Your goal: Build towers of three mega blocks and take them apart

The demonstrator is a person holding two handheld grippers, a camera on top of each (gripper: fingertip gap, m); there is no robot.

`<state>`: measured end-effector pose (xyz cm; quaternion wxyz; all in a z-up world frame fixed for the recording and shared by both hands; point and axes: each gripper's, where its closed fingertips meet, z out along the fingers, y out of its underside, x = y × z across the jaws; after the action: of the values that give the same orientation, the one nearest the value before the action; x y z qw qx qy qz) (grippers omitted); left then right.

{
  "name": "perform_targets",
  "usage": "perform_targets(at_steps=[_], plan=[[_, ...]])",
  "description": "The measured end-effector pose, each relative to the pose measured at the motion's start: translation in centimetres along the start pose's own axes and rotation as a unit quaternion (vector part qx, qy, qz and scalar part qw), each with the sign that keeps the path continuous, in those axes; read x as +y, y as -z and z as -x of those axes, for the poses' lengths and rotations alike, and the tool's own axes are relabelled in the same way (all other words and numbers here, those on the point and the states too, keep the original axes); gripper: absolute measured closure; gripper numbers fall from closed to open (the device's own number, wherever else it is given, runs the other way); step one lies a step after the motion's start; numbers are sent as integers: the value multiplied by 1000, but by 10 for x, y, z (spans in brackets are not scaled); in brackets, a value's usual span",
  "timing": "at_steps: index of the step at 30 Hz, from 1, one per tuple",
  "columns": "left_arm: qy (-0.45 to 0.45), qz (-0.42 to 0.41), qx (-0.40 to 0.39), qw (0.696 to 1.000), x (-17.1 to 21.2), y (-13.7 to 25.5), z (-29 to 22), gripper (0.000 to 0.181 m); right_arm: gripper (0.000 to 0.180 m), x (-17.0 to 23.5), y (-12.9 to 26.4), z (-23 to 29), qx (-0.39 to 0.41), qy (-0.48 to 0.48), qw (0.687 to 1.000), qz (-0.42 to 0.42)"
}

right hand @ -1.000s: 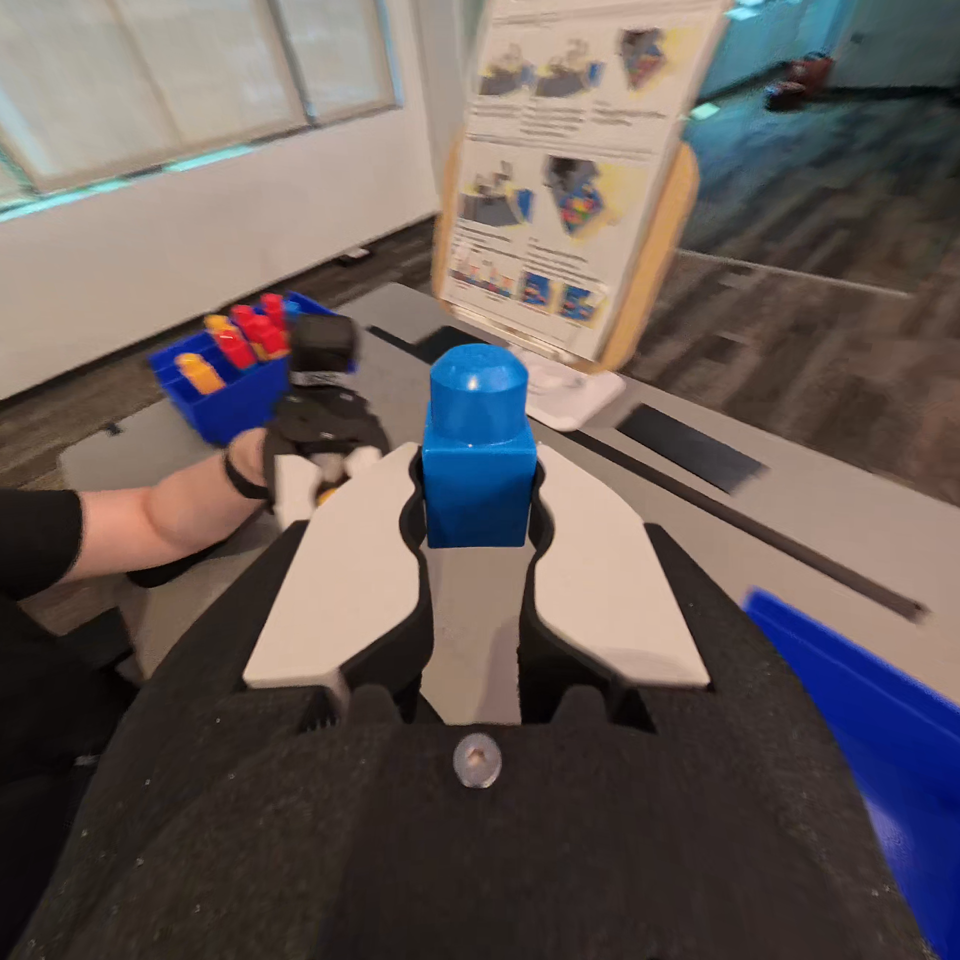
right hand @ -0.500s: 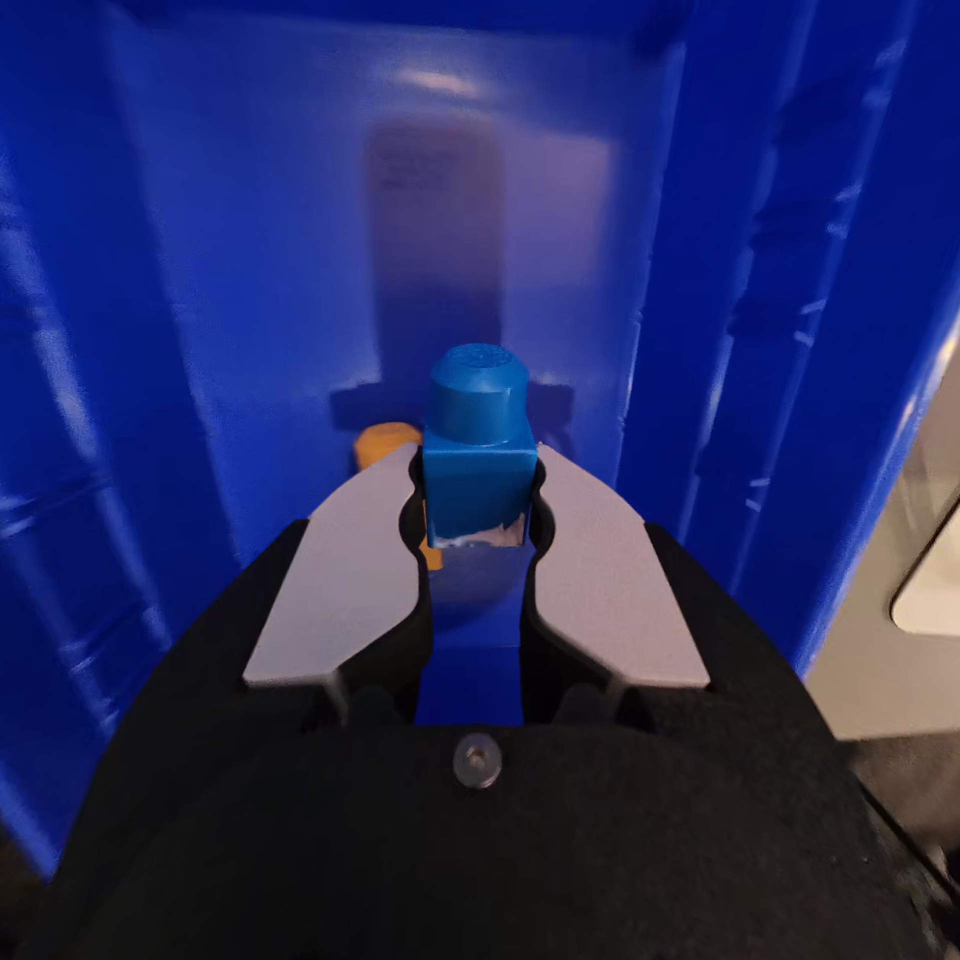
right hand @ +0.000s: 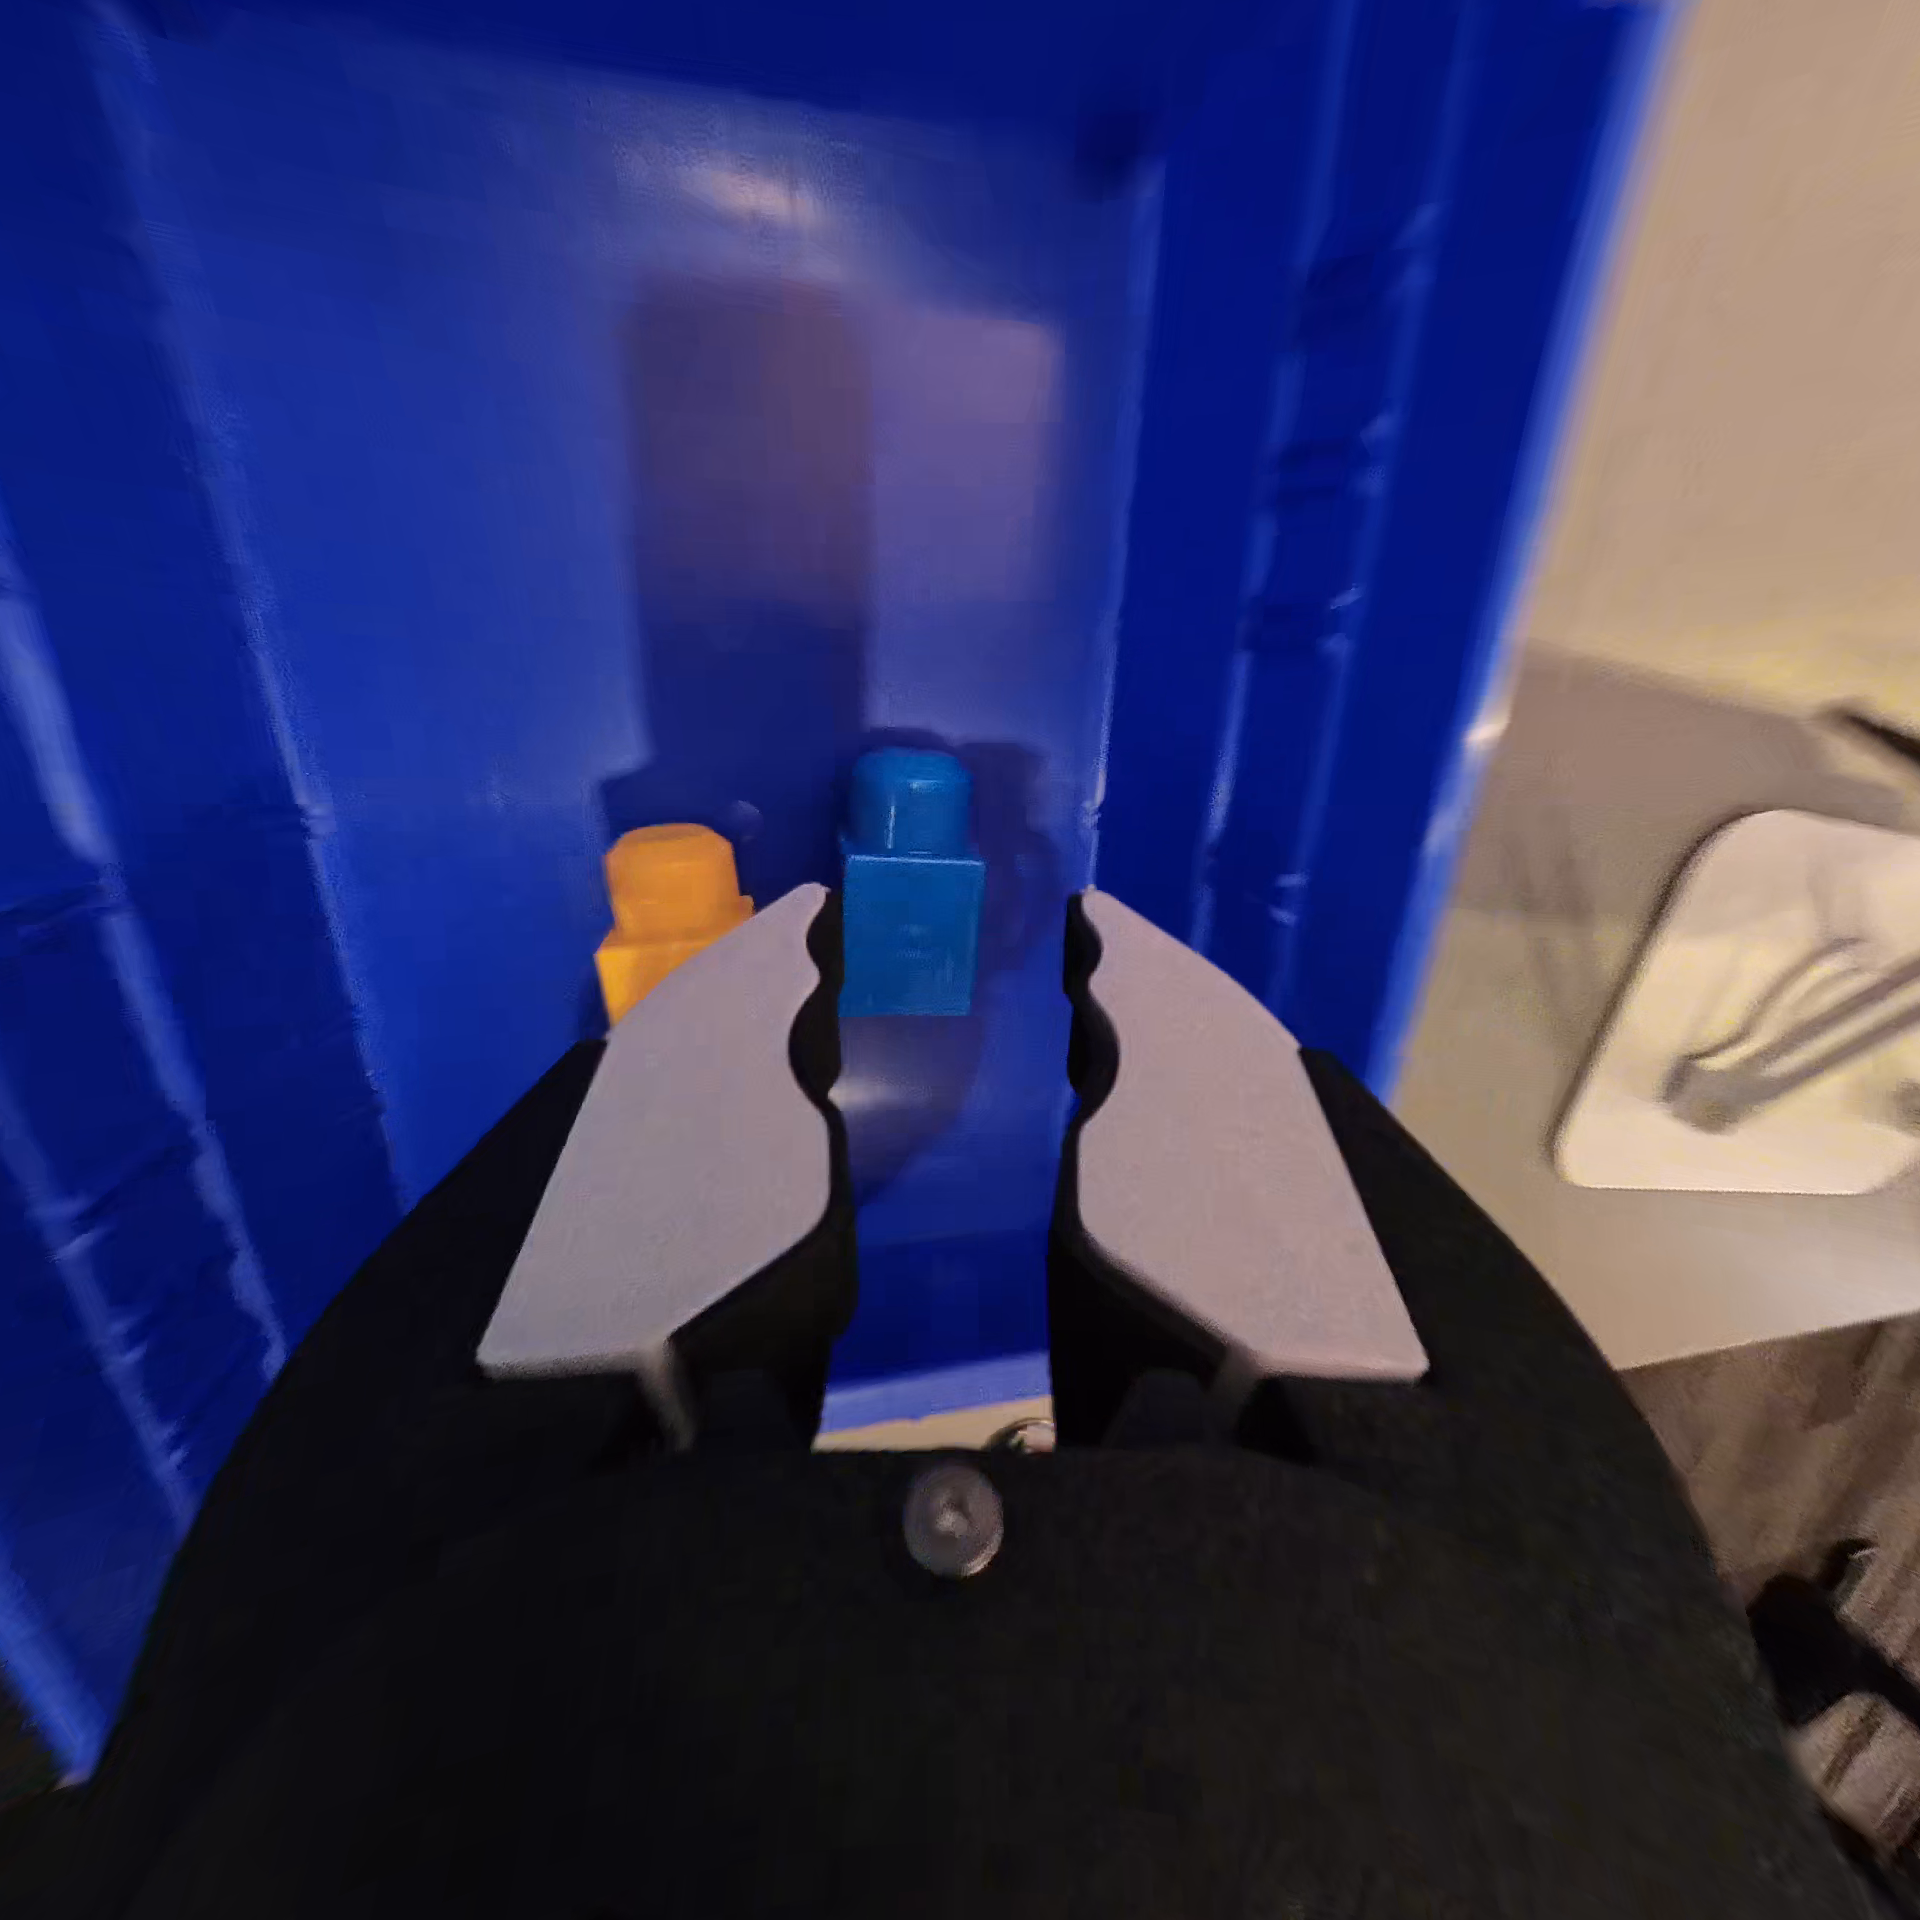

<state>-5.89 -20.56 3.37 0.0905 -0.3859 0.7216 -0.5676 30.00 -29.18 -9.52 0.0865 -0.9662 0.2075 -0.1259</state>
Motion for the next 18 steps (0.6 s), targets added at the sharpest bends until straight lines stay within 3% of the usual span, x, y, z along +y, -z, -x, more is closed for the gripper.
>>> perform_targets(at_steps=[4, 6, 8, 10, 13, 18], plan=[[10, -23, -5, 1000, -6, 4, 5, 143, 132, -36, 90, 46, 2, 77, 984, -158], [14, -26, -6, 1000, -6, 4, 7, 143, 127, -45, 139, 121, -115, 140, 950, -254], [15, -25, -10, 1000, -6, 4, 8, 143, 128, -36, 186, 200, -258, 202, 891, -315], [16, -22, -8, 1000, -5, 2, 7, 143, 128, -21, 220, 255, -345, 252, 835, -347], [14, -16, -7, 1000, -3, 0, 6, 143, 128, -9, 249, 301, -402, 282, 784, -379], [7, -15, -6, 1000, -4, 0, 2, 143, 128, -3, 251, 337, -440, 294, 769, -358]])
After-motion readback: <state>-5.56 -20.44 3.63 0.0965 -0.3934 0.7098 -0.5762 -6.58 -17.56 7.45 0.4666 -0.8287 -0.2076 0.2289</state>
